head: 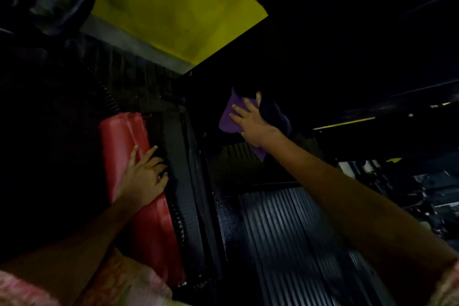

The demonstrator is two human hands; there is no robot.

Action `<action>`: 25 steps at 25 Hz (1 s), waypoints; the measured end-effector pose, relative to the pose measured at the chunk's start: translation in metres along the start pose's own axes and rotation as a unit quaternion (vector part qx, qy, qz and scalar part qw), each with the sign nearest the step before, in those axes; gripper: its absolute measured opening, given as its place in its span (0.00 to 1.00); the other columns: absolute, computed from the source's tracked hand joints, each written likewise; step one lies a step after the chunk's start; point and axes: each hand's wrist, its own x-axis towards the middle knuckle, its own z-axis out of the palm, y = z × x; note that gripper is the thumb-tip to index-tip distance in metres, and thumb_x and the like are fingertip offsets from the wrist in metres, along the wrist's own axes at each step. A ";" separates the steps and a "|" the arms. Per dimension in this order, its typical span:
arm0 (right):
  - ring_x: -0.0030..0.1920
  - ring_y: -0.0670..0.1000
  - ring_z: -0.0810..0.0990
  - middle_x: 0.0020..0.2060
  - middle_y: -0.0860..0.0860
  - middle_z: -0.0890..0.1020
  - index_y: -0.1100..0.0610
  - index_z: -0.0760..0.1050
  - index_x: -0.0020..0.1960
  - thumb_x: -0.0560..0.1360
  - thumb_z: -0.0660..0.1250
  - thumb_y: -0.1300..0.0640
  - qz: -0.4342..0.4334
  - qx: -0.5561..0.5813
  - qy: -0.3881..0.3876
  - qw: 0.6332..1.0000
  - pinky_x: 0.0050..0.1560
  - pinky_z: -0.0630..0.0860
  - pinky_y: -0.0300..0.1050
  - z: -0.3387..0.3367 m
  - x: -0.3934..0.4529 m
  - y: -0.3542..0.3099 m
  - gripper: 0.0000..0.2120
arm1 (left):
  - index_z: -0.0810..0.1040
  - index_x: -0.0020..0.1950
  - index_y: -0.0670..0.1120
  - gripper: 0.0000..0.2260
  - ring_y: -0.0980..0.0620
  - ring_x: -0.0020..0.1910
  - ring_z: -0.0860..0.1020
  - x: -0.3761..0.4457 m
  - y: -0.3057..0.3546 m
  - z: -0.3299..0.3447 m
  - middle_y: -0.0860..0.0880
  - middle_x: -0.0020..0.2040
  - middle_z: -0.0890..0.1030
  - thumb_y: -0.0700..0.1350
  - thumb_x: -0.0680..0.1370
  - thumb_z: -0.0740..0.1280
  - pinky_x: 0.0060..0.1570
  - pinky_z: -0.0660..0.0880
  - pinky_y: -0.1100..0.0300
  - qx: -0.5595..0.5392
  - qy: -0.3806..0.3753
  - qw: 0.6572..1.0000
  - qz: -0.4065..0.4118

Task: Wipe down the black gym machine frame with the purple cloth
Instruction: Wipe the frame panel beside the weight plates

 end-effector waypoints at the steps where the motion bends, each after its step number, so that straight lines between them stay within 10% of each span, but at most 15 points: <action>1: 0.76 0.60 0.45 0.78 0.52 0.48 0.51 0.47 0.78 0.82 0.52 0.48 -0.034 -0.004 -0.003 0.999 0.69 0.42 0.69 0.000 0.003 0.004 0.28 | 0.84 0.40 0.44 0.20 0.43 0.62 0.76 0.000 0.000 -0.001 0.48 0.44 0.83 0.51 0.71 0.55 0.72 0.36 0.54 -0.002 0.006 1.000 0.002; 9: 0.76 0.62 0.47 0.77 0.56 0.50 0.58 0.49 0.77 0.80 0.55 0.49 0.199 0.068 0.043 0.977 0.70 0.44 0.69 -0.031 0.043 0.068 0.30 | 0.81 0.33 0.43 0.19 0.42 0.60 0.78 0.002 0.000 0.004 0.47 0.38 0.81 0.51 0.71 0.55 0.73 0.38 0.53 -0.013 0.013 1.000 -0.002; 17: 0.76 0.56 0.49 0.77 0.48 0.55 0.49 0.55 0.77 0.80 0.56 0.46 -0.042 0.061 0.001 0.997 0.71 0.42 0.66 -0.025 0.060 0.047 0.27 | 0.82 0.34 0.44 0.19 0.43 0.61 0.77 0.002 -0.001 0.007 0.49 0.39 0.81 0.52 0.71 0.56 0.73 0.40 0.53 -0.028 0.025 0.999 -0.003; 20: 0.75 0.57 0.54 0.75 0.50 0.61 0.52 0.62 0.74 0.78 0.61 0.51 0.074 0.109 0.079 0.988 0.72 0.43 0.64 -0.039 0.068 0.091 0.25 | 0.81 0.34 0.44 0.19 0.43 0.62 0.76 0.003 0.001 0.007 0.48 0.39 0.81 0.53 0.71 0.55 0.73 0.39 0.52 -0.022 0.018 1.000 -0.008; 25: 0.76 0.62 0.45 0.77 0.55 0.48 0.59 0.46 0.77 0.81 0.53 0.48 0.236 0.076 0.042 0.968 0.74 0.46 0.61 -0.042 0.112 0.103 0.31 | 0.82 0.35 0.44 0.18 0.43 0.62 0.77 0.003 0.004 0.006 0.49 0.39 0.81 0.52 0.71 0.56 0.72 0.46 0.50 -0.035 0.031 0.999 -0.014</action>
